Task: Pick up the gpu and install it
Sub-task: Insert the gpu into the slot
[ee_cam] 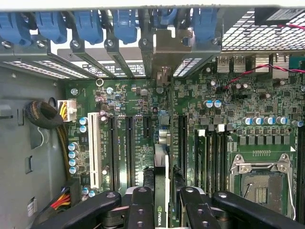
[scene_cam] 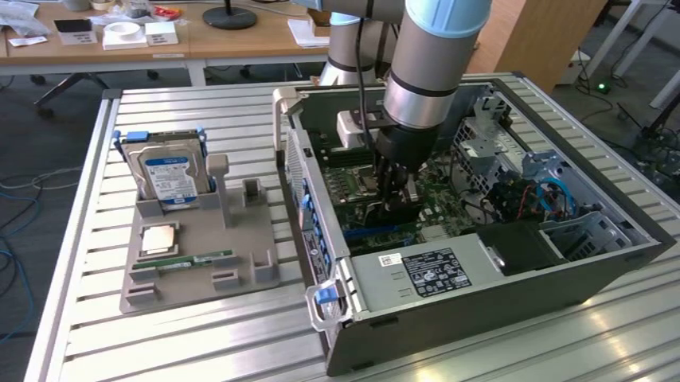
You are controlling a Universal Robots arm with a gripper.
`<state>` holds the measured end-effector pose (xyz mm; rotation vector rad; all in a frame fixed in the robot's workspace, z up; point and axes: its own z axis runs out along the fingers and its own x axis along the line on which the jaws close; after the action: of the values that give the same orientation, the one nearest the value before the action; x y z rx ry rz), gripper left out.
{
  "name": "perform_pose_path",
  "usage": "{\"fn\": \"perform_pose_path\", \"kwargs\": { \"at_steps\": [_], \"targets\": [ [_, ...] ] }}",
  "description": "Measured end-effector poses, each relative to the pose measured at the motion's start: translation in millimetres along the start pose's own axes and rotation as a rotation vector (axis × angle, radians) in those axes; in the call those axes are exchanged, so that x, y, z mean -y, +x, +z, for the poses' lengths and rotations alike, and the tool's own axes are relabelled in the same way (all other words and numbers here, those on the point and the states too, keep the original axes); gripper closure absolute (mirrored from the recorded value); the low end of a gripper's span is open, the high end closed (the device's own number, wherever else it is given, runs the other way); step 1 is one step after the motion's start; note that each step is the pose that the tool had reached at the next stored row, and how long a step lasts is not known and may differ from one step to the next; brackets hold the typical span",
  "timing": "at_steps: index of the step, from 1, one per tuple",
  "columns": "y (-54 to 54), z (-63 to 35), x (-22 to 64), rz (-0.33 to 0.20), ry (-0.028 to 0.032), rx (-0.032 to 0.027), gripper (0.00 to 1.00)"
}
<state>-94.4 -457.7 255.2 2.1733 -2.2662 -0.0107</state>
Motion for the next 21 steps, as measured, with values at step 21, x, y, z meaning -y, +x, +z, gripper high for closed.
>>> {"fn": "perform_pose_path", "kwargs": {
  "at_steps": [21],
  "targets": [
    [0.0,0.1,-1.4,0.000,0.0051,0.0005,0.74]
  ]
}}
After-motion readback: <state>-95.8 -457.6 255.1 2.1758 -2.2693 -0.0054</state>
